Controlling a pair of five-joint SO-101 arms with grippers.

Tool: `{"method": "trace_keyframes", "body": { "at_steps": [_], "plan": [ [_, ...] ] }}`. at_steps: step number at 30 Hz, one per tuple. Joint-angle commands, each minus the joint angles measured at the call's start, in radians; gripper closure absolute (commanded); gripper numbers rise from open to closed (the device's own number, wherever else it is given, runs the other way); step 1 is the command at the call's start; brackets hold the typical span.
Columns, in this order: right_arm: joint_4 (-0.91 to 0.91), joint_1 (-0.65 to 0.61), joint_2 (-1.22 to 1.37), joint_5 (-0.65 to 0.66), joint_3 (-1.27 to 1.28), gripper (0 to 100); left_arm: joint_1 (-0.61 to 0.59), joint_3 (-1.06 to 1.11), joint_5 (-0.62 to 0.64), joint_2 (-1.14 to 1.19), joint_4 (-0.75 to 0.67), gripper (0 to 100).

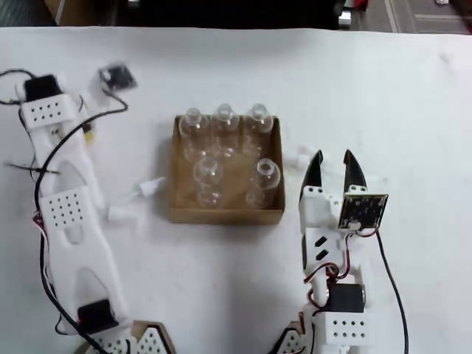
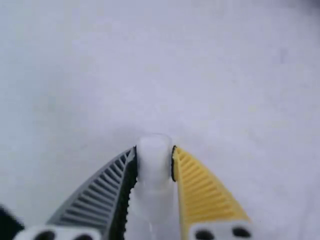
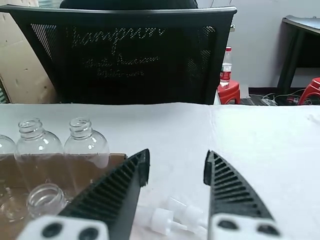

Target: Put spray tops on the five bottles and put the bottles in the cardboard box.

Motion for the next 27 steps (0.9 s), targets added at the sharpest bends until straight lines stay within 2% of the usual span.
{"method": "trace_keyframes", "body": {
  "at_steps": [1,6,13,19,27],
  "plan": [
    [0.002,0.001,0.002,0.015,0.006,84.1,0.036,-0.153,0.336,-0.211,0.009,96],
    [0.002,0.001,0.002,0.015,0.006,84.1,0.064,-0.16,0.657,-0.409,0.011,96],
    [0.002,0.001,0.002,0.015,0.006,84.1,0.125,-0.02,0.925,-0.697,0.012,96],
    [0.001,0.002,0.002,0.015,0.006,84.1,0.245,0.218,0.996,-0.909,0.012,96],
    [-0.002,0.002,0.002,0.015,0.006,84.0,0.275,0.551,0.996,-1.21,0.008,96]
  ]
}}
